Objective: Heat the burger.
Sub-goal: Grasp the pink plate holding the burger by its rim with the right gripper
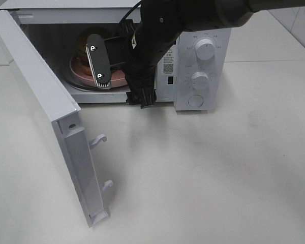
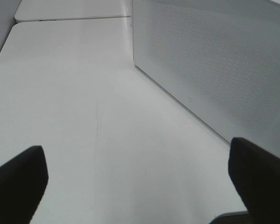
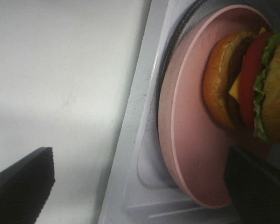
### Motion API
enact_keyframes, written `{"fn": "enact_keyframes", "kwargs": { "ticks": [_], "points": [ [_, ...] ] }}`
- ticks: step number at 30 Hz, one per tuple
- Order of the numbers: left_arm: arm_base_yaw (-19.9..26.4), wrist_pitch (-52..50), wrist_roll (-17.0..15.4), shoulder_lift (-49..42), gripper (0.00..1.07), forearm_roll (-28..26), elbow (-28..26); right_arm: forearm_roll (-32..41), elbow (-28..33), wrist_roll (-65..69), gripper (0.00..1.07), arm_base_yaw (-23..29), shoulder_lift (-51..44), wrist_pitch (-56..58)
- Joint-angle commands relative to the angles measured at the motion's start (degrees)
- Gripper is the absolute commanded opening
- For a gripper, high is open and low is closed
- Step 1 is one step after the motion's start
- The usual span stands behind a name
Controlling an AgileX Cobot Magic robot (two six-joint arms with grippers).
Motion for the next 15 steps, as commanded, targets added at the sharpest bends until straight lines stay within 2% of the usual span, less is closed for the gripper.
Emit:
{"fn": "enact_keyframes", "kwargs": {
  "ticks": [1,9,15],
  "points": [
    [-0.1,-0.7,-0.3,-1.1,0.98,0.1,0.1,0.1,-3.0,0.6,0.94,0.1,2.6,-0.3],
    [-0.1,-0.7,-0.3,-1.1,0.98,0.1,0.1,0.2,-7.6,2.5,0.93,0.1,7.0,0.1],
    [-0.1,-0.7,-0.3,-1.1,0.98,0.1,0.1,0.3,-13.6,3.7,0.93,0.1,12.0,1.5]
  ]
}}
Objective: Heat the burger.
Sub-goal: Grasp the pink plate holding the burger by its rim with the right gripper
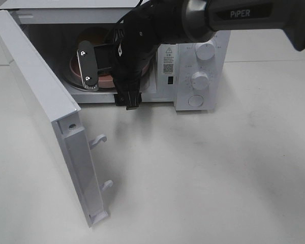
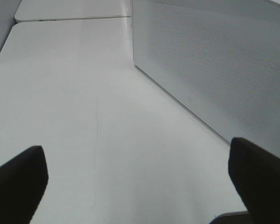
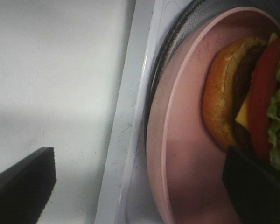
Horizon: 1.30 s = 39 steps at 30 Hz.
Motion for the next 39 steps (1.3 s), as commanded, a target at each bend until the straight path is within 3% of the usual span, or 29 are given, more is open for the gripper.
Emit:
{"fn": "enact_keyframes", "kwargs": {
  "ticks": [1,11,17,19,20,22,23,25,28,29,30,39],
  "points": [
    [-0.1,-0.7,-0.3,-1.1,0.98,0.1,0.1,0.3,-2.2,0.9,0.93,0.1,1.7,0.9],
    [-0.1,-0.7,-0.3,-1.1,0.98,0.1,0.1,0.4,-12.1,4.8,0.9,-0.9,8.7,2.6],
    [-0.1,-0.7,-0.3,-1.1,0.98,0.1,0.1,1.4,-13.9,6.0,0.85,-2.0,10.1,2.5],
    [-0.1,-0.7,-0.3,-1.1,0.98,0.1,0.1,1.8,-13.9,5.8,0.74,-2.3,10.5,2.4],
    [-0.1,-0.7,-0.3,-1.1,0.98,0.1,0.1,1.8,-13.9,5.8,0.74,-2.3,10.5,2.4],
    [-0.1,-0.7,-0.3,-1.1,0.98,0.1,0.1,1.8,-13.9,5.8,0.6,-2.8,11.1,2.5],
    [-0.1,-0.7,-0.3,-1.1,0.98,0.1,0.1,1.8,-13.9,5.8,0.6,-2.8,11.1,2.5],
    [-0.1,-0.7,-0.3,-1.1,0.98,0.1,0.1,1.8,-13.9,3.7,0.3,-2.8,11.2,2.3],
    [-0.1,-0.7,-0.3,-1.1,0.98,0.1,0.1,1.8,-13.9,3.2,0.21,-2.8,11.2,2.3],
    [-0.1,-0.7,-0.3,-1.1,0.98,0.1,0.1,1.8,-13.9,3.2,0.05,-2.8,11.2,2.3],
    [-0.1,-0.7,-0.3,-1.1,0.98,0.1,0.1,1.9,-13.9,3.2,0.0,-2.8,11.2,2.3],
    [-0.1,-0.7,-0.3,-1.1,0.98,0.1,0.1,1.9,-13.9,1.7,0.0,-2.5,10.8,3.0]
  ]
}}
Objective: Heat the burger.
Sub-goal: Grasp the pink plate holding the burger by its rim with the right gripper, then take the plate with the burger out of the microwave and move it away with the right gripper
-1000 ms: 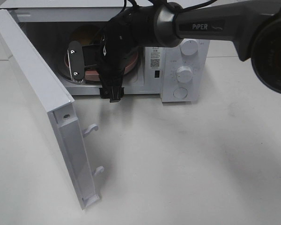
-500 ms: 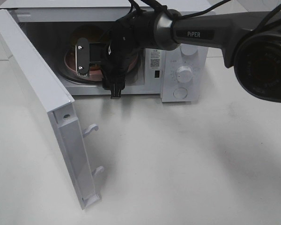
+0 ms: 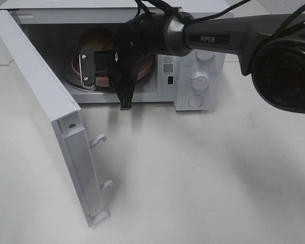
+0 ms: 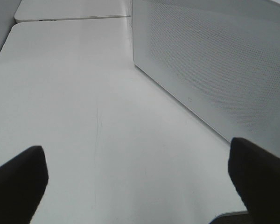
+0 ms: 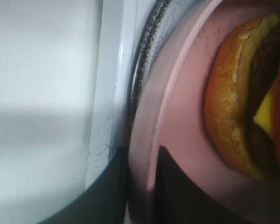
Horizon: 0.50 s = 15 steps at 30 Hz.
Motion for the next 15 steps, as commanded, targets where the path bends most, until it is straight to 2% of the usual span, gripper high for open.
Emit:
{"fn": "enact_keyframes", "kwargs": {
  "ticks": [1,11,14,15],
  "points": [
    [-0.1,-0.7,-0.3,-1.1,0.98,0.1,0.1,0.1,-0.3,-0.5,0.0,-0.1,-0.1,-0.2],
    [-0.1,-0.7,-0.3,-1.1,0.98,0.1,0.1,-0.2,-0.1,-4.1,0.0,1.0,-0.7,2.1],
    [-0.1,-0.7,-0.3,-1.1,0.98,0.1,0.1,-0.1,0.9,-5.4,0.0,1.0,-1.8,1.3],
    [-0.1,-0.7,-0.3,-1.1,0.98,0.1,0.1,0.0,3.0,-6.4,0.0,1.0,-3.3,0.0]
  ]
}}
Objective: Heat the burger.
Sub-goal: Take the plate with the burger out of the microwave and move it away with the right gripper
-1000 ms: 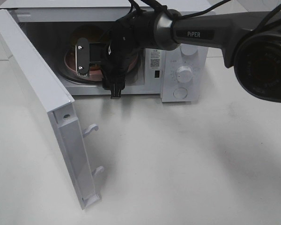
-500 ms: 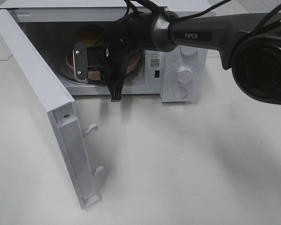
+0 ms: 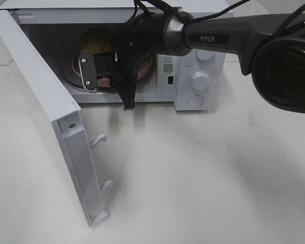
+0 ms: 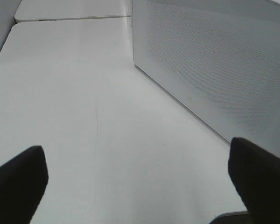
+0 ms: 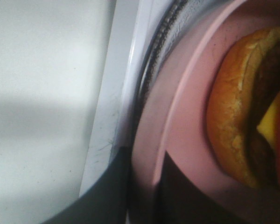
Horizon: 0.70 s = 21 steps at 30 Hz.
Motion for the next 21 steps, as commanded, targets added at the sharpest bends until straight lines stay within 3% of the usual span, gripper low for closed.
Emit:
{"fn": "enact_keyframes", "kwargs": {
  "ticks": [1,8,21],
  "points": [
    [-0.1,-0.7,-0.3,-1.1,0.98,0.2,0.1,0.6,3.3,-2.1,0.0,0.5,-3.0,-0.7],
    [-0.1,-0.7,-0.3,-1.1,0.98,0.2,0.1,0.5,12.5,-6.4,0.0,0.4,-8.3,-9.0],
    [-0.1,-0.7,-0.3,-1.1,0.98,0.2,0.1,0.6,21.0,-8.2,0.0,0.4,-14.5,-14.1]
  ]
}}
